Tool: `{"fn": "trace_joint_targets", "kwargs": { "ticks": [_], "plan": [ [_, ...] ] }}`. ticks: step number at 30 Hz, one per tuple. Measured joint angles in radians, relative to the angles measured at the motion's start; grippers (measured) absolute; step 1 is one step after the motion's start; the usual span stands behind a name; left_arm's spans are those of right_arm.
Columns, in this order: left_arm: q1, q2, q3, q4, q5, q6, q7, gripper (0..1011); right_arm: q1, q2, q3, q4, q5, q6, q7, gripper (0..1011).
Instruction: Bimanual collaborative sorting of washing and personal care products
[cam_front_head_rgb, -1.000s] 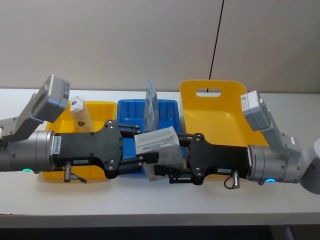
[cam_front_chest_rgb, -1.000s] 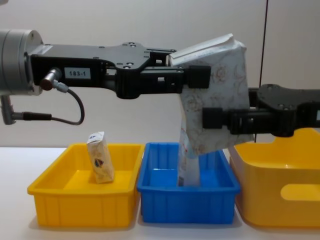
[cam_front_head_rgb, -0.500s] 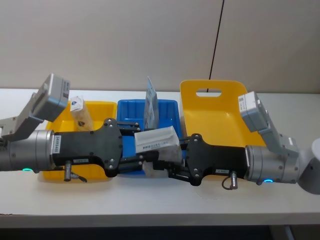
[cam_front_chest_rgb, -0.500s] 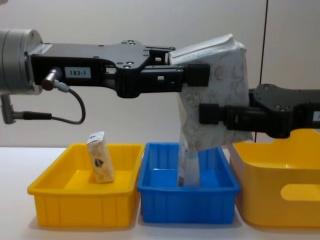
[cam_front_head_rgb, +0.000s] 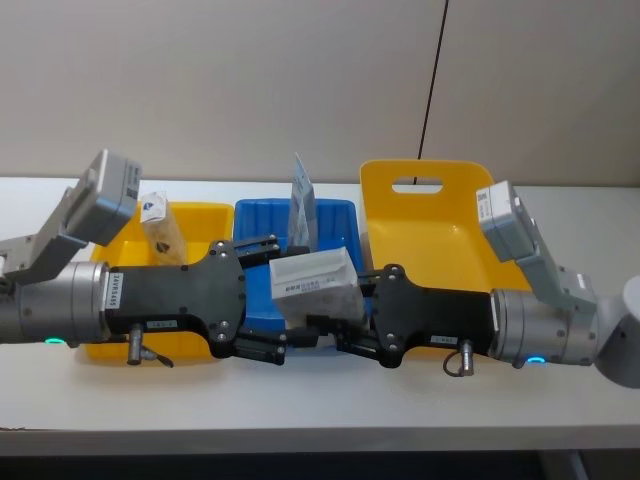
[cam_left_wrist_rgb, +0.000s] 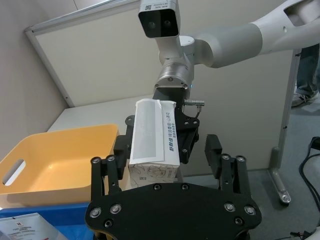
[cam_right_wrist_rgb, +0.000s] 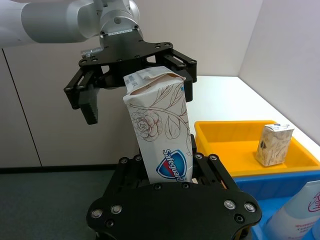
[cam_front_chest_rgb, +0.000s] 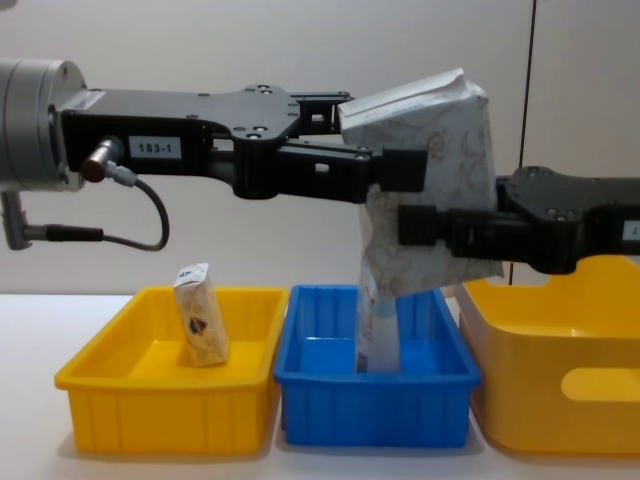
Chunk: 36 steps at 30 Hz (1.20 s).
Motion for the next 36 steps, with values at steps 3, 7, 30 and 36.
{"fn": "trace_joint_targets", "kwargs": {
  "ticks": [3, 7, 30, 36],
  "plan": [
    [0.000, 0.000, 0.000, 0.000, 0.000, 0.000, 0.000, 961, 0.000, 0.001, 0.000, -0.001, 0.002, -0.001, 0.000, 355],
    [0.000, 0.000, 0.000, 0.000, 0.000, 0.000, 0.000, 1001, -0.005, 0.007, 0.002, -0.008, 0.009, -0.002, 0.000, 356],
    [0.000, 0.000, -0.001, 0.000, 0.000, 0.000, 0.001, 1001, -0.111, 0.124, 0.082, -0.134, 0.099, -0.021, -0.037, 355],
    [0.000, 0.000, -0.001, 0.000, 0.000, 0.000, 0.001, 1001, -0.144, 0.155, 0.108, -0.164, 0.123, -0.029, -0.063, 355]
  ]
}}
